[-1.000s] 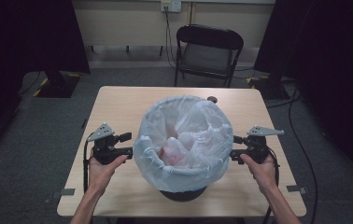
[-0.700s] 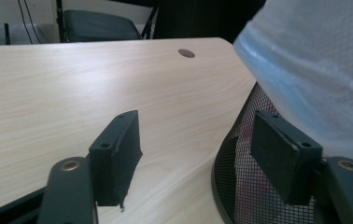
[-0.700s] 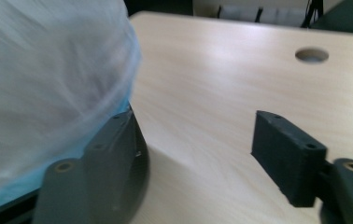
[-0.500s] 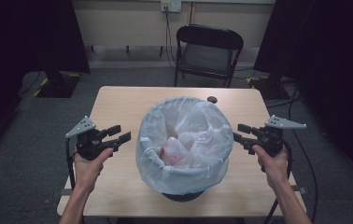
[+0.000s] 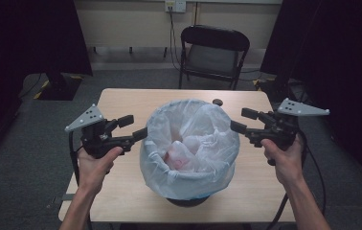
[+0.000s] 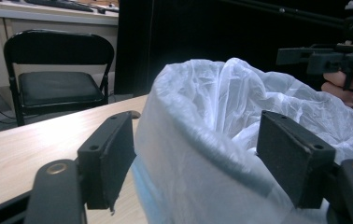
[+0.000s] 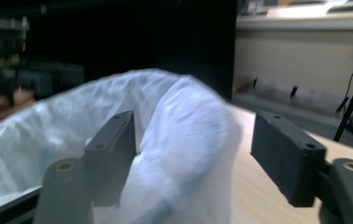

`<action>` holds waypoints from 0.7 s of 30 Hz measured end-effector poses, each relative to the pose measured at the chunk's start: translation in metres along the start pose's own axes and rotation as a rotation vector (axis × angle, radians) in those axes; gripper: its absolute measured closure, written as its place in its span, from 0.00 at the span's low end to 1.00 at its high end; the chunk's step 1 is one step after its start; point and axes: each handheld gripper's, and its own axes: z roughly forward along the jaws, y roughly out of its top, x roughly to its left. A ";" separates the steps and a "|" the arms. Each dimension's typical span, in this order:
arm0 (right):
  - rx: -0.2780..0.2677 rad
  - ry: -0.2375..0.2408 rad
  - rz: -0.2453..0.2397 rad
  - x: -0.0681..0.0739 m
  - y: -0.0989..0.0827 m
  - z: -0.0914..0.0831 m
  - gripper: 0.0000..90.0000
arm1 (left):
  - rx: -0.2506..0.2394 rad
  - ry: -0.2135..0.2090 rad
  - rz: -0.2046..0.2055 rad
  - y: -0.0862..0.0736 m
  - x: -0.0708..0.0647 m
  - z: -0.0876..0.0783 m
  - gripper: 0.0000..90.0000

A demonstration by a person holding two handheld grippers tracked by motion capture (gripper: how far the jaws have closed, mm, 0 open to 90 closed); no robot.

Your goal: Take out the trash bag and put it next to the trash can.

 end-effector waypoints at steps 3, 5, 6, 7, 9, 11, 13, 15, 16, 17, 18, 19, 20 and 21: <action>0.052 0.003 -0.023 0.007 -0.004 0.009 0.34 | 0.023 0.000 0.026 0.002 -0.005 0.009 0.28; 0.063 0.013 -0.030 0.009 -0.008 0.012 0.42 | 0.048 -0.024 0.038 0.001 -0.007 0.015 0.25; 0.072 0.004 -0.037 0.009 -0.009 0.014 0.44 | 0.061 -0.029 0.041 0.001 -0.008 0.018 0.23; 0.075 -0.015 -0.048 0.009 -0.011 0.015 0.51 | 0.067 -0.030 0.044 0.001 -0.008 0.020 0.23; 0.070 -0.041 -0.048 0.005 -0.012 0.015 0.65 | 0.079 -0.019 0.063 0.000 -0.010 0.022 0.32; 0.058 -0.047 -0.032 0.000 -0.012 0.013 0.78 | 0.092 0.017 0.063 -0.001 -0.011 0.024 0.44; 0.042 -0.052 -0.035 -0.003 -0.010 0.012 0.88 | 0.080 0.047 0.068 0.000 -0.010 0.023 0.56; 0.026 -0.051 -0.031 -0.004 -0.008 0.010 0.98 | 0.048 0.049 0.047 0.001 -0.007 0.019 0.66; 0.021 -0.037 -0.027 -0.005 -0.007 0.010 1.00 | 0.037 0.047 0.048 0.001 -0.005 0.017 0.72; 0.022 -0.035 -0.030 -0.005 -0.006 0.010 1.00 | 0.043 0.052 0.059 0.002 -0.005 0.016 0.76; 0.022 -0.030 -0.035 -0.004 -0.005 0.011 1.00 | 0.041 0.051 0.061 0.003 -0.005 0.015 0.81; 0.020 -0.020 -0.036 -0.003 -0.003 0.012 1.00 | 0.038 0.054 0.071 0.004 -0.005 0.013 0.83; 0.015 -0.013 -0.040 -0.002 -0.002 0.013 1.00 | 0.033 0.053 0.081 0.005 -0.006 0.012 0.87; 0.010 -0.006 -0.042 0.000 0.000 0.014 1.00 | 0.025 0.040 0.081 0.006 -0.006 0.010 0.94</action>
